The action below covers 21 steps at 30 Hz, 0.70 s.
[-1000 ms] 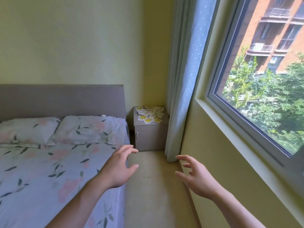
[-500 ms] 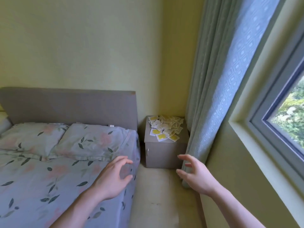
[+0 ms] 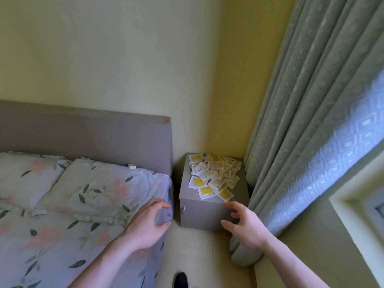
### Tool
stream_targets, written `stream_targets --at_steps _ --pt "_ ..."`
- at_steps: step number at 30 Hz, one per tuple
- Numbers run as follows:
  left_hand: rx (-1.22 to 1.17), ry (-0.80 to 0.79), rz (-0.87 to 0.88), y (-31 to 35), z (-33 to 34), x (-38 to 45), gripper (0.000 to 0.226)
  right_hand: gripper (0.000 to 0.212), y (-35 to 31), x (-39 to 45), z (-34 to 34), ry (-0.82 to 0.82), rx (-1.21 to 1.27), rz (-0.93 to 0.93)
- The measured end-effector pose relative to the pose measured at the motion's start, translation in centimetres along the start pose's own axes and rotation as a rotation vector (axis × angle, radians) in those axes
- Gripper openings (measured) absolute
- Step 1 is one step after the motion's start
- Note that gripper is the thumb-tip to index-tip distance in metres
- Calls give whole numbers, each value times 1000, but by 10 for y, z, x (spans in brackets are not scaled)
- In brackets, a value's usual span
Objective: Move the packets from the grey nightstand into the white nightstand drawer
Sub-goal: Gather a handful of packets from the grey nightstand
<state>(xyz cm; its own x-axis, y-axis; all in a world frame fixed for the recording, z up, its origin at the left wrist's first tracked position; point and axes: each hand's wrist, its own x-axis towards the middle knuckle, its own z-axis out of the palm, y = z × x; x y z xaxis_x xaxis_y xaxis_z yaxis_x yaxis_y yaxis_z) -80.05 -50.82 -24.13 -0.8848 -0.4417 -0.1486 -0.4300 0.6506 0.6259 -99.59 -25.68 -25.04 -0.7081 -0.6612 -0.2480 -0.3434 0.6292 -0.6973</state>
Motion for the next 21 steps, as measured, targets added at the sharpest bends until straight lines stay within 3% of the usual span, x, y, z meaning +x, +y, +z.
stream_targets --at_steps 7,14,21 --pt "-6 -91 13 -1 -1 168 40 54 20 115 -39 34 6 107" --pt "-92 -241 -74 19 37 294 36 55 45 219 -65 29 63 220" --pt "-94 -287 -209 12 65 397 39 48 81 348 -92 -47 193 339"
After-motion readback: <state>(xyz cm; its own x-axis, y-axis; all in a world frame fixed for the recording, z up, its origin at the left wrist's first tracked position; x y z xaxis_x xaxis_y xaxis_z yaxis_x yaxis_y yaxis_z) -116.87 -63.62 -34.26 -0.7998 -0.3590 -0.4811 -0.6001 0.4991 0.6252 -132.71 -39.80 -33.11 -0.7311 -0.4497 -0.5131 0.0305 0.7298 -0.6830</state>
